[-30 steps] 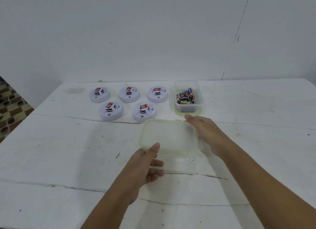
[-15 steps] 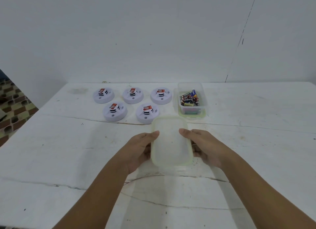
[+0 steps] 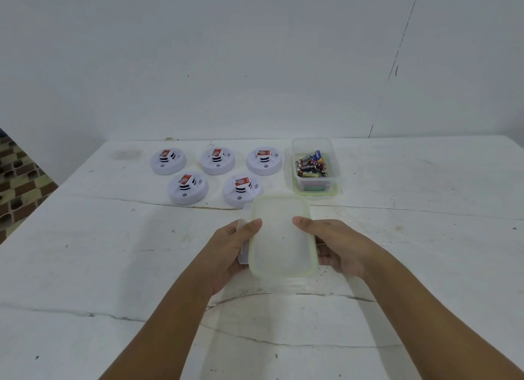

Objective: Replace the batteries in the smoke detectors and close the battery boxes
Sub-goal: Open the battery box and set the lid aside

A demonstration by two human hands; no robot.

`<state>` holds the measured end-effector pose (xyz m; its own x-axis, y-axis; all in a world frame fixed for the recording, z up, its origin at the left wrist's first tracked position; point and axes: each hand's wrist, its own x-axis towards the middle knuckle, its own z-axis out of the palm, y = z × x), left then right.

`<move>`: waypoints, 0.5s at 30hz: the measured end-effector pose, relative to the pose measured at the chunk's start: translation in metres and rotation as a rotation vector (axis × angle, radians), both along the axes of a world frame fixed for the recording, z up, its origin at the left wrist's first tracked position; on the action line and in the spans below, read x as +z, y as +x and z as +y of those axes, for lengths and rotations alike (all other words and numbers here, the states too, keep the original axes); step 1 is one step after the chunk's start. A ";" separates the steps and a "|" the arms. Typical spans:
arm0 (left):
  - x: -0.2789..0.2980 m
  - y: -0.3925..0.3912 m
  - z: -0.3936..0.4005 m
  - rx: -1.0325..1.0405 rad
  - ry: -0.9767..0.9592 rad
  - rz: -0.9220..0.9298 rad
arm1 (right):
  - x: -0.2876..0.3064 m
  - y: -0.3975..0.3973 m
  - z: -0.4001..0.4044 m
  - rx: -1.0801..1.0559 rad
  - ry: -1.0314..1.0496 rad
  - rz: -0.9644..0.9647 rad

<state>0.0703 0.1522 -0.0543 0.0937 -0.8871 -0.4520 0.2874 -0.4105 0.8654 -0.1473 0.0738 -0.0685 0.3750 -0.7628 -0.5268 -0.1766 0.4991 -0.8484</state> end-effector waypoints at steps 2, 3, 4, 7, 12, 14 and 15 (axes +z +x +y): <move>0.000 0.000 0.000 -0.010 -0.010 0.000 | 0.001 0.001 0.001 -0.012 -0.004 -0.018; 0.000 0.000 0.000 -0.010 -0.013 0.001 | 0.002 0.001 0.002 -0.012 -0.003 -0.030; 0.000 0.000 0.000 -0.010 -0.014 0.000 | 0.002 0.003 0.003 -0.026 -0.008 -0.047; 0.002 -0.002 0.001 -0.010 -0.018 -0.013 | 0.001 0.005 0.006 -0.154 -0.038 -0.098; 0.005 -0.005 0.002 0.000 -0.013 -0.035 | 0.005 0.004 0.015 -0.124 -0.046 -0.155; 0.005 -0.005 0.003 -0.002 -0.009 -0.058 | 0.009 0.005 0.018 -0.126 -0.037 -0.144; 0.005 -0.004 0.003 -0.001 -0.011 -0.085 | 0.009 0.006 0.019 -0.134 -0.048 -0.146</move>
